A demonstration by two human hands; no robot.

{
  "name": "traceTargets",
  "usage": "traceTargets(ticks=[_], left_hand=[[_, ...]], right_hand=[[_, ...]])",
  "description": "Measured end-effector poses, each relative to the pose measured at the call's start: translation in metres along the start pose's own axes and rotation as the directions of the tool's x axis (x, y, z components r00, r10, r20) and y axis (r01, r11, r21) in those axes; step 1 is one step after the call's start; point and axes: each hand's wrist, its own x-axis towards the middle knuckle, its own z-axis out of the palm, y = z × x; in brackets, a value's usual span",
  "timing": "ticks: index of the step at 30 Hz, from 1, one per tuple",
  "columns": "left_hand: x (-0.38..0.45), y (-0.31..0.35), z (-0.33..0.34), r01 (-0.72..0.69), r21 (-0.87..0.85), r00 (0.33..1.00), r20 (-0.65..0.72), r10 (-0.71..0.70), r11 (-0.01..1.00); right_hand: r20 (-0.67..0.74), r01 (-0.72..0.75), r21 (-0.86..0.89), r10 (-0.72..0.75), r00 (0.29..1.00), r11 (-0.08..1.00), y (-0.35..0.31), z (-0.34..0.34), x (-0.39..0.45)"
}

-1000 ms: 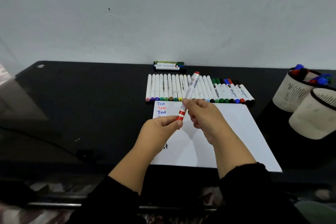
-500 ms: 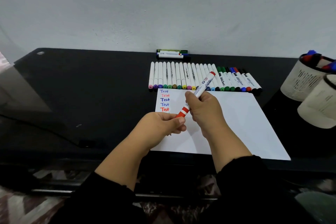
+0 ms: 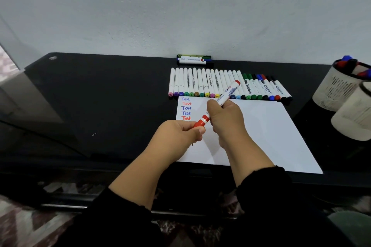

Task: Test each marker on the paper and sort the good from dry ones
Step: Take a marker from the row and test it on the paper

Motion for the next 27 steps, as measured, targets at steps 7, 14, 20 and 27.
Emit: traceTargets(ticks=[7,14,20,27], left_hand=[[-0.003,-0.001,-0.005,0.042,-0.024,0.998,0.047,-0.041,0.999],[-0.011,-0.012,-0.019,0.049,-0.194,0.984,0.177,-0.014,0.98],[-0.009,-0.016,-0.022,0.012,-0.126,1.0,0.007,-0.011,0.992],[-0.004,-0.019,-0.027,-0.045,-0.137,0.973,-0.231,0.012,0.99]], right_hand=[[0.02,-0.039,0.012,0.039,0.999,0.999,-0.004,-0.001,-0.007],[-0.034,-0.091,0.123,0.096,0.995,0.988,-0.004,-0.012,0.001],[-0.035,-0.124,0.244,0.136,0.99,0.962,0.0,-0.015,0.005],[0.012,-0.016,0.163,0.014,1.0,0.986,0.013,-0.023,-0.012]])
